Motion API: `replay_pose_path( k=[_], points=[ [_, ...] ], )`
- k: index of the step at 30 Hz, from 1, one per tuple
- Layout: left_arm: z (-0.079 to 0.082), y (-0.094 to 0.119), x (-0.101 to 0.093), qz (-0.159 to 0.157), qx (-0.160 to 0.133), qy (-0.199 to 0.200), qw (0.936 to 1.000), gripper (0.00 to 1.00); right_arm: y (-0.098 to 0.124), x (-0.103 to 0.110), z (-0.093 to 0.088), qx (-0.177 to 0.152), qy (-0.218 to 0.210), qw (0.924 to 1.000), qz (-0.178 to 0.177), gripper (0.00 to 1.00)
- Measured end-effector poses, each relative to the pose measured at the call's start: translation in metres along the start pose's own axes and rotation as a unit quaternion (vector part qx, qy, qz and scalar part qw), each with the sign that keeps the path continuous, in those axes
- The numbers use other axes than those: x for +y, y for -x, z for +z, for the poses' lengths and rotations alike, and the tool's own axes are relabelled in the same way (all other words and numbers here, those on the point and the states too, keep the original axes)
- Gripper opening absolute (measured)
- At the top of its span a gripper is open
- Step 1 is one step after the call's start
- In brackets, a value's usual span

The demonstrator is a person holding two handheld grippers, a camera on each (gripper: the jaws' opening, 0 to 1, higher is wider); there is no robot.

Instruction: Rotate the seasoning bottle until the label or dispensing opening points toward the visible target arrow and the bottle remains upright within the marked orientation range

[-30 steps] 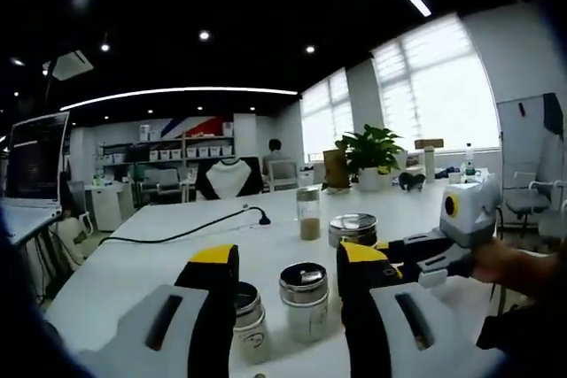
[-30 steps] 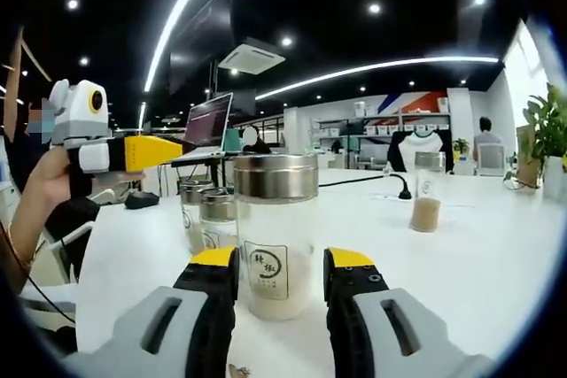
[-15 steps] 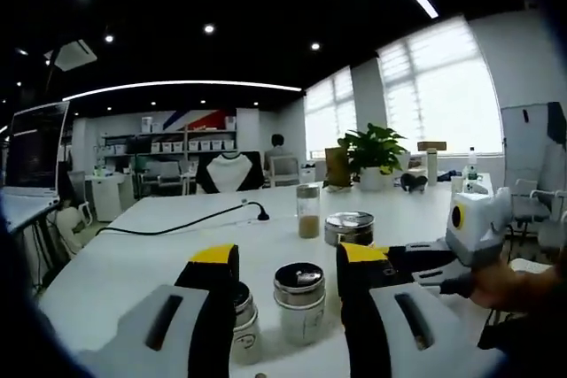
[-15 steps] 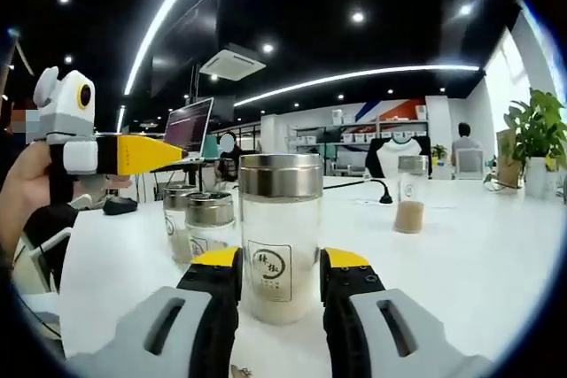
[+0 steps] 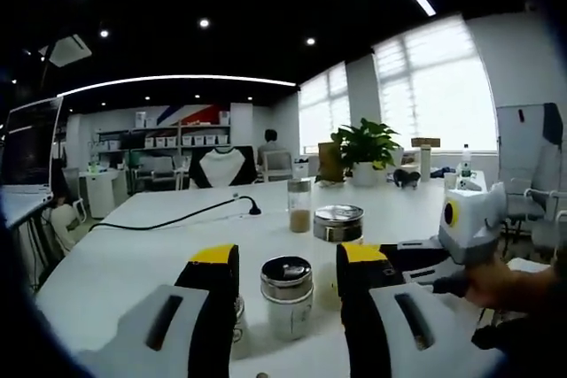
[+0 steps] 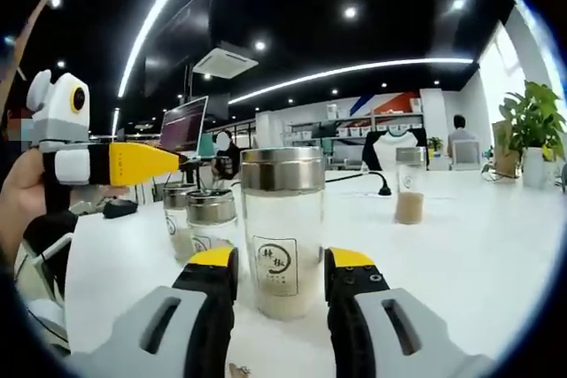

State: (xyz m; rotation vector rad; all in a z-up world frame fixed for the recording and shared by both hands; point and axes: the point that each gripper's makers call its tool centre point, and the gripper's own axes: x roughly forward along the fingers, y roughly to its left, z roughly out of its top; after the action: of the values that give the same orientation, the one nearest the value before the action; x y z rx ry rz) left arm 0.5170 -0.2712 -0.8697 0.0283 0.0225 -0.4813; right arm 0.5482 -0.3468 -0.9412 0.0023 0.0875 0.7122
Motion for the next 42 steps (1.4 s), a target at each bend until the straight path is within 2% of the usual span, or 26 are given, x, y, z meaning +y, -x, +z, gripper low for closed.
replay_pose_path(
  k=[4,9,12,13,14,16,20,24,42],
  points=[
    [-0.002,0.004,-0.002,-0.006,0.002,0.002,1.0000,0.47,-0.005,0.000,0.004,0.001,0.020,0.9996,0.020,0.45],
    [-0.002,0.009,-0.004,-0.015,0.005,0.000,0.9999,0.47,-0.012,0.004,0.002,0.011,0.008,0.9992,0.038,0.45],
    [-0.003,0.012,-0.004,-0.013,0.005,0.000,0.9999,0.47,-0.011,-0.004,0.002,0.010,0.016,0.9998,0.012,0.36],
    [-0.003,0.012,-0.004,-0.012,0.005,0.001,0.9999,0.46,-0.012,-0.002,0.001,0.006,-0.001,0.9999,0.015,0.36],
    [-0.003,0.013,-0.004,-0.011,0.005,0.003,0.9999,0.46,-0.011,-0.001,0.000,0.006,0.008,0.9999,0.013,0.36],
    [-0.004,0.014,-0.004,-0.011,0.002,0.006,0.9999,0.46,-0.010,-0.002,-0.001,0.000,0.020,0.9998,-0.010,0.36],
    [-0.005,0.016,-0.005,-0.007,0.001,0.013,0.9999,0.46,-0.006,-0.004,-0.001,-0.012,0.016,0.9984,-0.053,0.36],
    [-0.006,0.018,-0.004,-0.002,-0.001,0.022,0.9998,0.46,-0.003,-0.002,-0.001,-0.016,0.017,0.9964,-0.081,0.36],
    [-0.006,0.016,-0.014,-0.009,0.002,0.010,0.9999,0.45,0.003,-0.004,0.002,-0.031,-0.005,0.9940,-0.105,0.37]
  ],
)
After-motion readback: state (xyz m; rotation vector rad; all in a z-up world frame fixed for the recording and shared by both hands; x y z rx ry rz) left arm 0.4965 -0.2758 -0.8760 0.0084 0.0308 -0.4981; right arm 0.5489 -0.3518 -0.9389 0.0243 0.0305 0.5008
